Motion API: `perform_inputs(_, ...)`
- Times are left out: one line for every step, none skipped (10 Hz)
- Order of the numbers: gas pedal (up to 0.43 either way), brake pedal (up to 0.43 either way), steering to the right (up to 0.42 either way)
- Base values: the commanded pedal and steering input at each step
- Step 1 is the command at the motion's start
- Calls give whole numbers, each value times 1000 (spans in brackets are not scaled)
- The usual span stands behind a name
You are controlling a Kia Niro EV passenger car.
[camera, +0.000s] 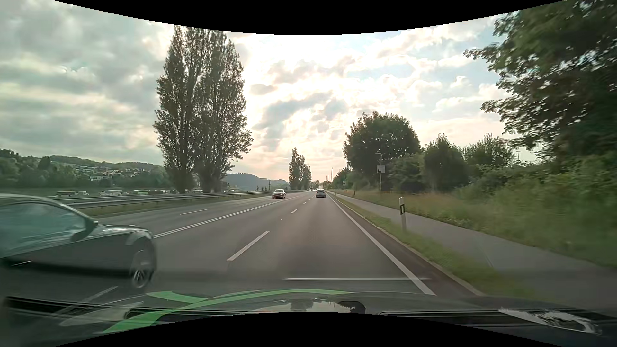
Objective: Follow the waypoints while adhering to traffic rules and regulations
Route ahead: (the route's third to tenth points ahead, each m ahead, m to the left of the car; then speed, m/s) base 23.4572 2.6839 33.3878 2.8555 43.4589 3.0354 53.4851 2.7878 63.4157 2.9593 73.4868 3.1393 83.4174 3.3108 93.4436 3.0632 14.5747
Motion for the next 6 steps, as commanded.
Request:
perform_inputs(157,0,0)
perform_inputs(157,0,-1)
perform_inputs(157,0,-1)
perform_inputs(157,0,-1)
perform_inputs(169,0,-2)
perform_inputs(169,0,-3)
